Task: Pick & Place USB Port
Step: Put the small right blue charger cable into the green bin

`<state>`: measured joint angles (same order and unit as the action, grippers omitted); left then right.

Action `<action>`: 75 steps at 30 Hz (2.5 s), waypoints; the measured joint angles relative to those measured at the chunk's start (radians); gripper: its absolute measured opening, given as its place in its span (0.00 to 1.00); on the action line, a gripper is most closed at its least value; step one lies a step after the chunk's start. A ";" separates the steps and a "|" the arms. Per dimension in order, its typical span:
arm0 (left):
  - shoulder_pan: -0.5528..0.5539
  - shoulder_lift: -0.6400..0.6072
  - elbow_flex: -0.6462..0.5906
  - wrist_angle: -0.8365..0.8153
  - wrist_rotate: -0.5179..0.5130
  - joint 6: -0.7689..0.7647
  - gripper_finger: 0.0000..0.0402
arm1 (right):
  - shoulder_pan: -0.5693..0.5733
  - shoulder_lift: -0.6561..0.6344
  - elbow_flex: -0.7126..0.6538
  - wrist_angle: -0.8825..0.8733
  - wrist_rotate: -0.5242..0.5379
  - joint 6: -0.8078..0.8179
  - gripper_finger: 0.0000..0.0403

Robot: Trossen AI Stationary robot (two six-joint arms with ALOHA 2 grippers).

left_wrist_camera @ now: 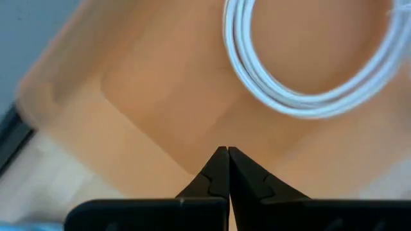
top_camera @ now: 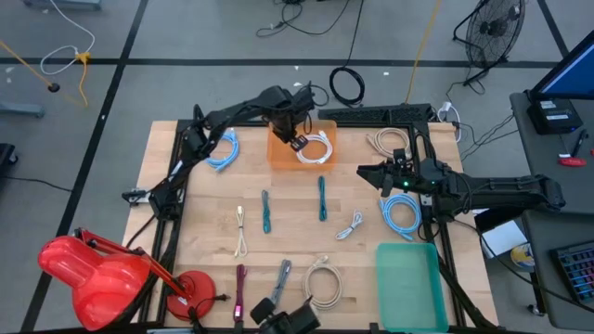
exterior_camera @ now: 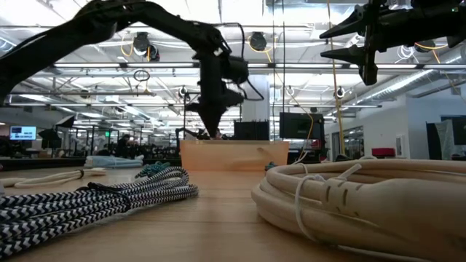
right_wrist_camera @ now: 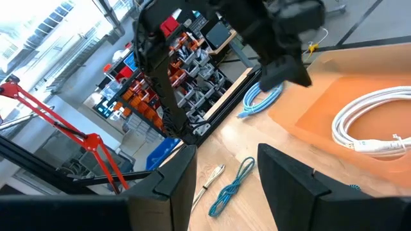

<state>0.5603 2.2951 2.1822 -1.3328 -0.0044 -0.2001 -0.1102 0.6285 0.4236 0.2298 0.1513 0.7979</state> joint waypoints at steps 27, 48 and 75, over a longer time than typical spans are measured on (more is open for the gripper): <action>0.046 -0.766 -0.597 0.584 0.122 -0.127 0.00 | -0.001 0.000 0.000 0.001 -0.025 -0.004 0.39; 0.059 -1.284 -1.328 0.935 0.496 -0.133 0.00 | -0.127 0.001 0.000 0.005 -0.071 -0.003 0.39; 0.061 -1.312 -1.421 0.994 0.441 -0.074 0.00 | -0.161 0.572 0.181 -0.128 -0.443 0.295 0.39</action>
<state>0.6216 0.9833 0.7616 -0.3388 0.4366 -0.2741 -0.2714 1.2000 0.6049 0.1022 -0.2921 1.0931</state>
